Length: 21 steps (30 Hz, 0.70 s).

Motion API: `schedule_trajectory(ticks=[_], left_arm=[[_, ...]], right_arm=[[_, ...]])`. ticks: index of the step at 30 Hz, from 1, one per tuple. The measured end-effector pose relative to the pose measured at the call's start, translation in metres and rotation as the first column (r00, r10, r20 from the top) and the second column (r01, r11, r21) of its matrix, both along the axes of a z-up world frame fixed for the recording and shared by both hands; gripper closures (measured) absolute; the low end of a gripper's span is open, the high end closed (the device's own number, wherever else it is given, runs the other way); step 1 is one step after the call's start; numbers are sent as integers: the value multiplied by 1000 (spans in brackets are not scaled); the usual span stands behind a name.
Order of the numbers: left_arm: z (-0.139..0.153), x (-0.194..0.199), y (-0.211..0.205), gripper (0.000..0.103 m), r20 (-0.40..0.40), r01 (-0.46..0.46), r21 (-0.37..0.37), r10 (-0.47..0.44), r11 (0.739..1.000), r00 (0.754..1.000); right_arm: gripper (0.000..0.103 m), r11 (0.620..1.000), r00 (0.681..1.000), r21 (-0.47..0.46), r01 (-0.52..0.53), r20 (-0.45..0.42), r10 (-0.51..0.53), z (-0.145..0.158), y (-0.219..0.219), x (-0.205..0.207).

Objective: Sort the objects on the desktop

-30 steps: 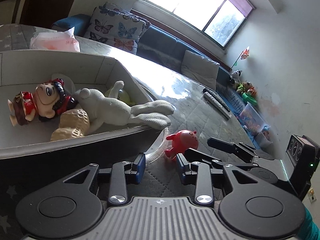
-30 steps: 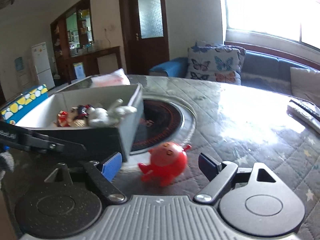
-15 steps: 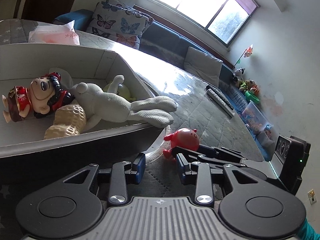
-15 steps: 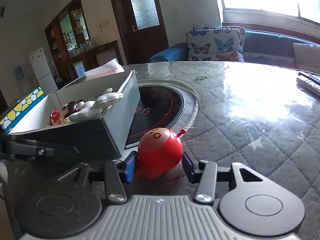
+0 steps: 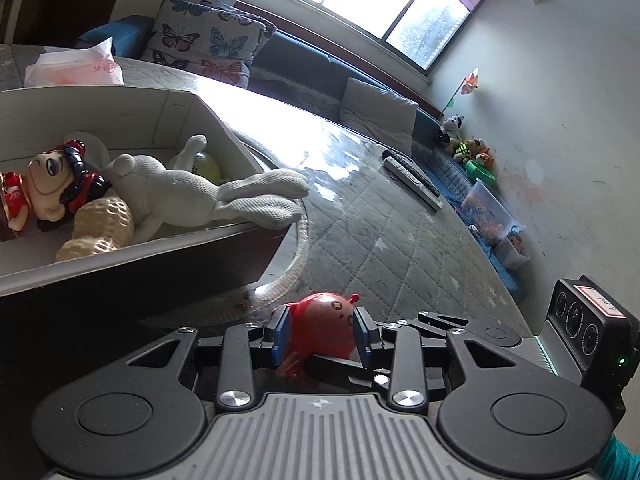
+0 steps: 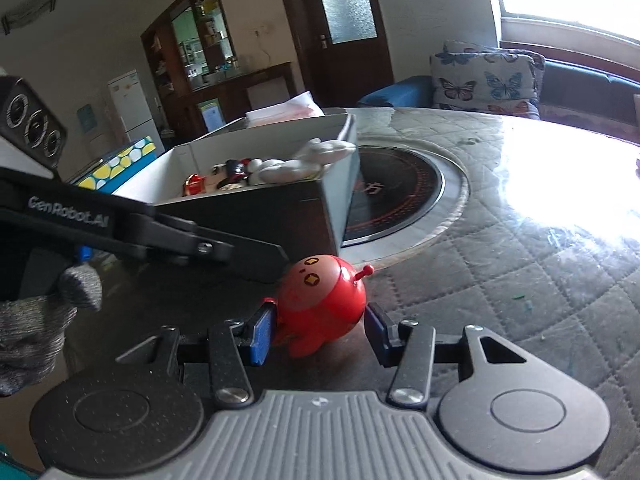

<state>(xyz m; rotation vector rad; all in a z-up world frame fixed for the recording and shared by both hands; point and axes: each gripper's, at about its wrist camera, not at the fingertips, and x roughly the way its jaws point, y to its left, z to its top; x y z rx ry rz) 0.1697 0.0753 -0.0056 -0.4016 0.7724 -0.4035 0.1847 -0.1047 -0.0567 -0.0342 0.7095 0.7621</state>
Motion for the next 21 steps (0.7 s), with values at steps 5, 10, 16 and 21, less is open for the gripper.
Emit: schedule_trajectory(ticks=[5,10,16,21], left_arm=[[-3,2,-5,66,-9,29,18,-29,999,1000],[-9,7,-2,66,-26,17,16,-17,1000,1000],[-12,9,1,65,-25,15,-13,-16,1000,1000],[-15,6,9,65,-31,18,-62,-20,998,999]], right_arm=[[53,1000,1000,11,-9,-7,9,2,1,-3],[53,1000,1000,12,-12,-13,12,0,1,-3],[53,1000,1000,12,-6,-20,6,-4,3,-1],[53,1000,1000,10,-8,-15,8,-1,3,-6]])
